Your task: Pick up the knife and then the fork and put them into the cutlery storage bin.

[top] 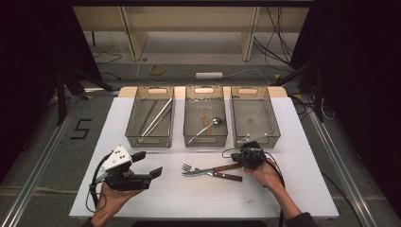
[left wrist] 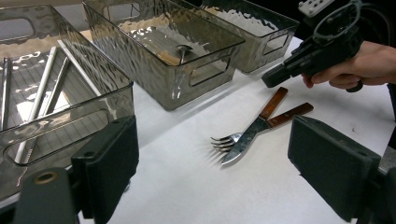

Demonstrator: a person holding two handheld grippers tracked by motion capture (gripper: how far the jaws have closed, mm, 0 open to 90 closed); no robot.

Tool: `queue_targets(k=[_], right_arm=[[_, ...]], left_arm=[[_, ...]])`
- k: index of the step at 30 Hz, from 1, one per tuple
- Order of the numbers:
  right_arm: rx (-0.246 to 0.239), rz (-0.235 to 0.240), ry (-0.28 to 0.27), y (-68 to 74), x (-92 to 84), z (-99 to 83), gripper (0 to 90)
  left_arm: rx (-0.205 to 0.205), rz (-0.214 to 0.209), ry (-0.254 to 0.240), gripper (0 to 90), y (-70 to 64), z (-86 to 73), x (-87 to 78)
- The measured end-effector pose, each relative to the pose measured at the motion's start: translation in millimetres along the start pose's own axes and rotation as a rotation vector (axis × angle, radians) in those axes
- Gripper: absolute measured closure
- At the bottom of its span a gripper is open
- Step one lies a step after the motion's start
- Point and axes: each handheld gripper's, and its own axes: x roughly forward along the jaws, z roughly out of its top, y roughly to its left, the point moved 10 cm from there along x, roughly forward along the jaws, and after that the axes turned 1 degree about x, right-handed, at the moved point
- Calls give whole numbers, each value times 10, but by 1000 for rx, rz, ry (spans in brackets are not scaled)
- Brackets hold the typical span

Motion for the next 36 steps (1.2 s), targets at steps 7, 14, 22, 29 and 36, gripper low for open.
queue_targets(k=[7, 14, 22, 29, 36], right_arm=[[-6, -2, 49, 12, 33, -69, 900], [-5, 11, 64, 37, 13, -91, 900], [4, 17, 109, 112, -60, -181, 900], [-28, 34, 149, 257, -167, -321, 900], [-65, 40, 174, 374, -250, -419, 900]], left_arm=[[-7, 1, -2, 160, 8, -2, 4], [2, 2, -1, 160, -4, -3, 15], [1, 3, -6, 160, 6, -1, 1], [-1, 5, -12, 160, 9, 7, -11], [-12, 4, -16, 160, 17, 10, -6]])
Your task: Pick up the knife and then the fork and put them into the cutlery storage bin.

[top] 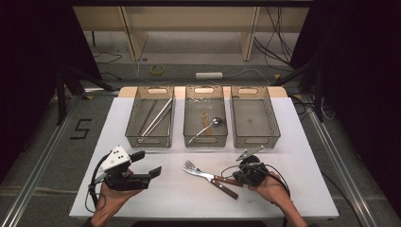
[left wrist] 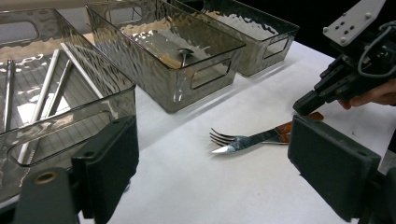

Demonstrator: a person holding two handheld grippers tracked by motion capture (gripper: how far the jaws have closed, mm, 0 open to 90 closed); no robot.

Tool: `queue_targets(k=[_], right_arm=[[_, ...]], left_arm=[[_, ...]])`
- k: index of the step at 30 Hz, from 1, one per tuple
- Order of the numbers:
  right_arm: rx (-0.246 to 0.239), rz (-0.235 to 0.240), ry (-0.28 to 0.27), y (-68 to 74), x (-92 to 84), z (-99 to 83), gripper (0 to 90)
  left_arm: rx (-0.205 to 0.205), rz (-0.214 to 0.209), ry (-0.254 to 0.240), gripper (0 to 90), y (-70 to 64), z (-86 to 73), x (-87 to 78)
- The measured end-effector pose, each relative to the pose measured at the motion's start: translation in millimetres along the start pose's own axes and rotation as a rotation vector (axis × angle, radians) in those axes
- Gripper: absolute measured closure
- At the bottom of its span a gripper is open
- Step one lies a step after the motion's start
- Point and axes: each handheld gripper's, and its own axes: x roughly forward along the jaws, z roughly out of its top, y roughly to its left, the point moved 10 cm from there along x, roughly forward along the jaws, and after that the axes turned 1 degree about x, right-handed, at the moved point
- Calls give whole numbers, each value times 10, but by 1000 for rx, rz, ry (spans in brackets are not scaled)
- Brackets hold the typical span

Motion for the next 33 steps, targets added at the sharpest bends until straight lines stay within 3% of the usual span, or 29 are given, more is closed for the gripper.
queue_targets(k=[7, 13, 29, 33], right_arm=[[-13, 6, -65, 22, -110, 99, 900], [-44, 24, -79, 90, -138, 143, 881], [-45, 59, -96, 132, -153, 177, 799], [-40, 69, -107, 143, -190, 201, 733]], left_arm=[[-1, 6, -5, 160, 16, 0, -10], [-6, 13, -15, 160, 25, 7, -27], [-7, 16, -18, 160, 32, 9, -29], [-8, 16, -18, 160, 33, 7, -32]])
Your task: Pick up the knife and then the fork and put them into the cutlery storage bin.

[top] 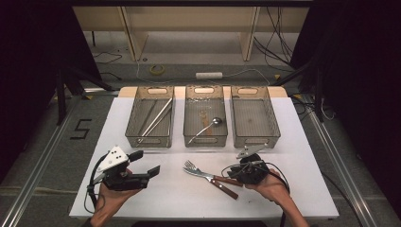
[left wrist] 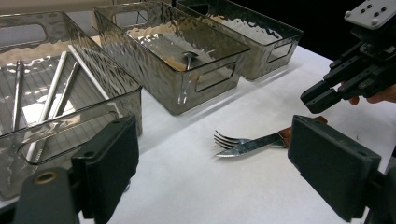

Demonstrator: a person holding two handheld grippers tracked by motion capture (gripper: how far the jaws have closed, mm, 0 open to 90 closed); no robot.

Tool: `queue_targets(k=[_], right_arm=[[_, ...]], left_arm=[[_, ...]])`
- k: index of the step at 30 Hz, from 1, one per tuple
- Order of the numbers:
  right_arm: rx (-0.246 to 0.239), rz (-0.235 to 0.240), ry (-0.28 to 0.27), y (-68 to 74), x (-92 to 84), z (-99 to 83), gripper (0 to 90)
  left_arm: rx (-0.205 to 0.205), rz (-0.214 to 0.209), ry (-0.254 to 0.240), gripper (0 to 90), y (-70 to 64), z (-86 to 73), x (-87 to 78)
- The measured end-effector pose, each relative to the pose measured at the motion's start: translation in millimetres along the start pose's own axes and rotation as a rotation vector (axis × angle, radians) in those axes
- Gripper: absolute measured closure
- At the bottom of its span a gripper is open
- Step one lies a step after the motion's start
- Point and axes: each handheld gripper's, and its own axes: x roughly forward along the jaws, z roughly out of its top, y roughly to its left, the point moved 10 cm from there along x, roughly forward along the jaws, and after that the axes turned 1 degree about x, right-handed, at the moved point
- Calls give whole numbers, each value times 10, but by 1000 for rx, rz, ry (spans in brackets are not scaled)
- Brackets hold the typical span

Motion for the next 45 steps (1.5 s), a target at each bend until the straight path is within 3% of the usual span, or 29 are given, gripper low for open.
queue_targets(k=[4, 7, 17, 31, 35, 45], right_arm=[[-13, 31, 14, 34, 8, 10, 591], [-53, 28, 37, 18, 17, 14, 507], [-127, 21, 121, -39, -57, 76, 407], [-266, 22, 236, 96, 166, 73, 410], [-276, 22, 261, 114, 230, 80, 421], [-324, 39, 321, 104, 337, 41, 555]], left_arm=[[-1, 2, -3, 160, 4, 4, 1], [3, 3, -8, 160, -1, 12, 0], [-2, 4, -12, 160, 10, 16, -3], [-1, 1, -23, 160, 4, 29, -13], [1, 0, -22, 159, 4, 28, -15], [3, -2, -22, 159, 0, 29, -17]])
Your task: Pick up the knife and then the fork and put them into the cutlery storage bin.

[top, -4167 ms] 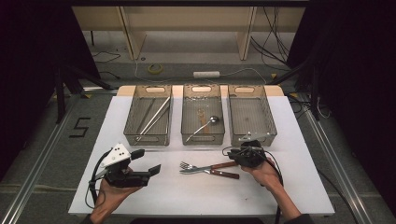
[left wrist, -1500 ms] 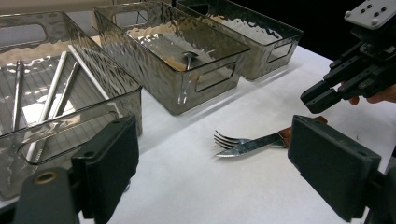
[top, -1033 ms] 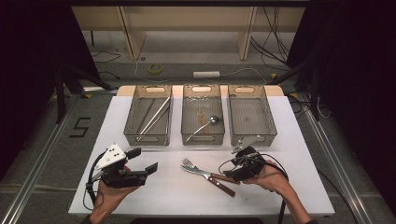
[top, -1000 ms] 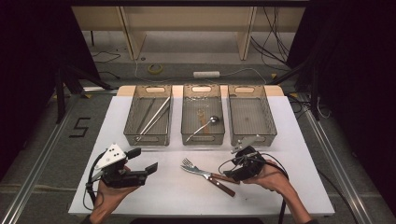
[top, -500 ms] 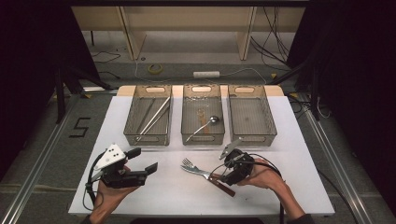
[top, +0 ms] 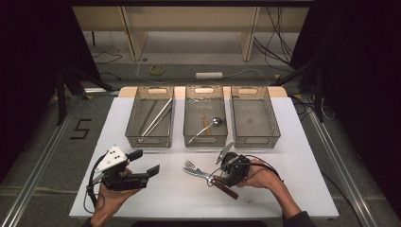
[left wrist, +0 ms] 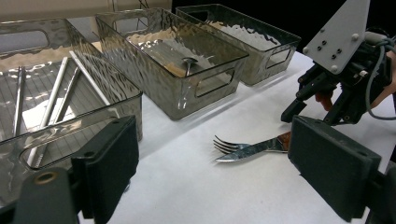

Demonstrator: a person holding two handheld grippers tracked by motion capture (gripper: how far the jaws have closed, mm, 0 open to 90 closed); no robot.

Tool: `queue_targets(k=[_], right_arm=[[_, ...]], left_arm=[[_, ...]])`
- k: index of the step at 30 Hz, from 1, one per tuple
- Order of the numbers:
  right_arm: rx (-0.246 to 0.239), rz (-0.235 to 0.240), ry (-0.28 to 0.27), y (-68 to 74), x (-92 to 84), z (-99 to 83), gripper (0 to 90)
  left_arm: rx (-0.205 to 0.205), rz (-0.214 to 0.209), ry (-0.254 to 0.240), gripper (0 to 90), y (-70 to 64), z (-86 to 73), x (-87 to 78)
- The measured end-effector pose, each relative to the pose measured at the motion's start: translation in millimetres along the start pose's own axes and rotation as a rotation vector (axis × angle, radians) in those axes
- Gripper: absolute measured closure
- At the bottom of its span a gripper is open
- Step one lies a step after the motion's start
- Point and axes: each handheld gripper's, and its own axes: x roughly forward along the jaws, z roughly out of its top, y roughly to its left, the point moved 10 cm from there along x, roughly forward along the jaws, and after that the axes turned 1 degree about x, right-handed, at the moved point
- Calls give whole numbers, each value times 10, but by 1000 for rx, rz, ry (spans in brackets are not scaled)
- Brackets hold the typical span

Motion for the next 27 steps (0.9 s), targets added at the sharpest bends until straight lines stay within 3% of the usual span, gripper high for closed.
queue_targets(k=[1, 7, 18, 27], right_arm=[[20, 5, 2, 17, 7, 3, 565], [-20, 1, 6, 5, 43, 1, 609], [-18, 9, 14, 34, 42, 0, 673], [-49, 6, 13, 49, 55, 10, 739]], left_arm=[[0, 0, 0, 159, 0, 0, 0], [-2, 0, -3, 159, -1, 4, -4], [0, 0, -1, 159, -4, 3, -1], [1, 0, -1, 159, -6, 2, -1]])
